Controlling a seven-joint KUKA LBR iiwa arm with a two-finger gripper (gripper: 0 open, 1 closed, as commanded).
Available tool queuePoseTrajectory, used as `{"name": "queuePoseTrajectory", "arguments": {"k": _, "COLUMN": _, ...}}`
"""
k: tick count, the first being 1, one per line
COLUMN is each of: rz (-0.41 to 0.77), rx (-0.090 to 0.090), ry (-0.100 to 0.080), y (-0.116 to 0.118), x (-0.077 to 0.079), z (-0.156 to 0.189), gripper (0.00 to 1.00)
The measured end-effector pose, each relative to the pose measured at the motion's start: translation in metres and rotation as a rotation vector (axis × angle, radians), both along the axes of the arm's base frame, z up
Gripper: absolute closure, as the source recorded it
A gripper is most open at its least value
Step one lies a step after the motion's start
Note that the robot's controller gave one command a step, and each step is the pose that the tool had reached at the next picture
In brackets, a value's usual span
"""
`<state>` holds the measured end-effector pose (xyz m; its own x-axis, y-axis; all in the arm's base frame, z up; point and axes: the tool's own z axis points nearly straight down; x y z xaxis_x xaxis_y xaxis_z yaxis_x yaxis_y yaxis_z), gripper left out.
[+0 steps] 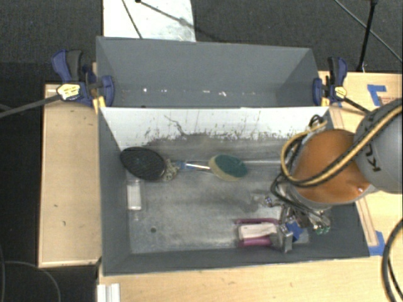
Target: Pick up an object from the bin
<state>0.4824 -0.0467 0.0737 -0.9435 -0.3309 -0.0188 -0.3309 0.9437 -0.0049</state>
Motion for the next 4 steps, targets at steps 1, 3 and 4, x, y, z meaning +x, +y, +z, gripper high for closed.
{"name": "queuePoseTrajectory", "arguments": {"k": 1, "rz": 0.027, "rx": -0.002, "ry": 0.005, "y": 0.022, "x": 0.0, "z": 0.001, "gripper": 0.0}}
{"name": "queuePoseTrajectory", "arguments": {"k": 3, "rz": 0.213, "rx": -0.005, "ry": 0.011, "y": -0.052, "x": 0.004, "z": -0.003, "gripper": 0.0}}
{"name": "queuePoseTrajectory", "arguments": {"k": 4, "rz": 0.257, "rx": -0.004, "ry": 0.014, "y": -0.039, "x": 0.005, "z": -0.003, "gripper": 0.0}}
